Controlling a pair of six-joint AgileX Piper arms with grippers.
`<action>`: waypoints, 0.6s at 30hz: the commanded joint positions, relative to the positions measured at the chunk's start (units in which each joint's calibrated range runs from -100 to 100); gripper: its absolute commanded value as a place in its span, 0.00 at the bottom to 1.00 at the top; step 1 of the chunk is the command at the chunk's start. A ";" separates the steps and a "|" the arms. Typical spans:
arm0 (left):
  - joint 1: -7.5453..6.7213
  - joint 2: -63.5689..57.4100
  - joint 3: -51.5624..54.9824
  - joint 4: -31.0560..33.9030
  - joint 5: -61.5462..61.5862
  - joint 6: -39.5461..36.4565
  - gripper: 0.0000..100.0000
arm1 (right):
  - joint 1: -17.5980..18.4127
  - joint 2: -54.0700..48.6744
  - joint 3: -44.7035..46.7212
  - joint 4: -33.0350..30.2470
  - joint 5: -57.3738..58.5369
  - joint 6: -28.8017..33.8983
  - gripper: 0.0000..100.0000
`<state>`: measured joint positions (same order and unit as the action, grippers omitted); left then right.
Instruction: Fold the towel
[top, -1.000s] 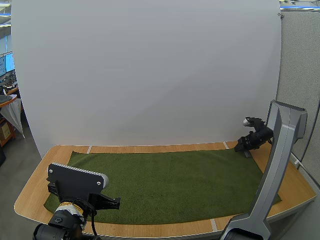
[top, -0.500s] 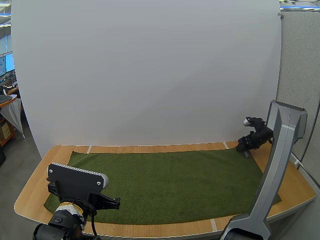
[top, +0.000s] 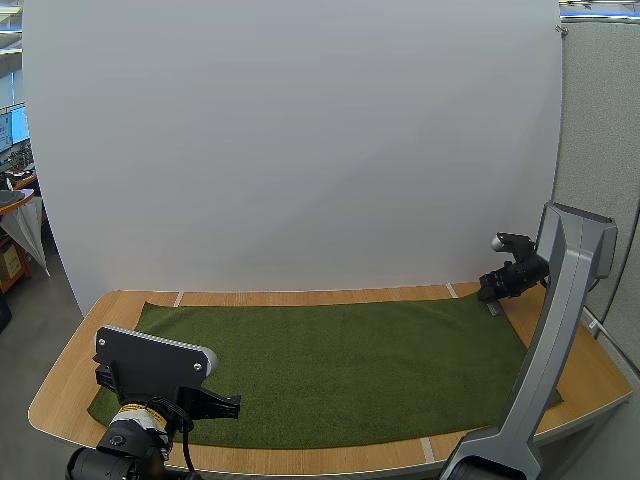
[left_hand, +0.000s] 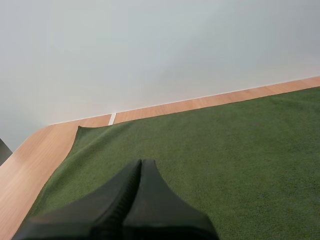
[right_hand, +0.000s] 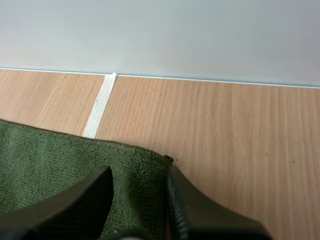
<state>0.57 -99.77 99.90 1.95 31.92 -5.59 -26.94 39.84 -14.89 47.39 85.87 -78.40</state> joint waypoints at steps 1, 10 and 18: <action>-0.16 -0.23 0.10 0.08 -0.47 -0.32 0.00 | -0.17 -0.60 0.02 0.62 0.61 -0.24 0.57; -0.16 -0.23 0.10 0.08 -0.47 -0.32 0.00 | -0.17 -0.60 0.02 0.52 0.60 -0.24 0.44; -0.16 -0.23 0.10 0.08 -0.47 -0.32 0.00 | -0.17 -0.60 0.02 0.52 0.60 -0.24 0.27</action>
<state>0.57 -99.77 99.90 1.95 31.92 -5.59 -26.94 39.84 -14.89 47.39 85.87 -78.40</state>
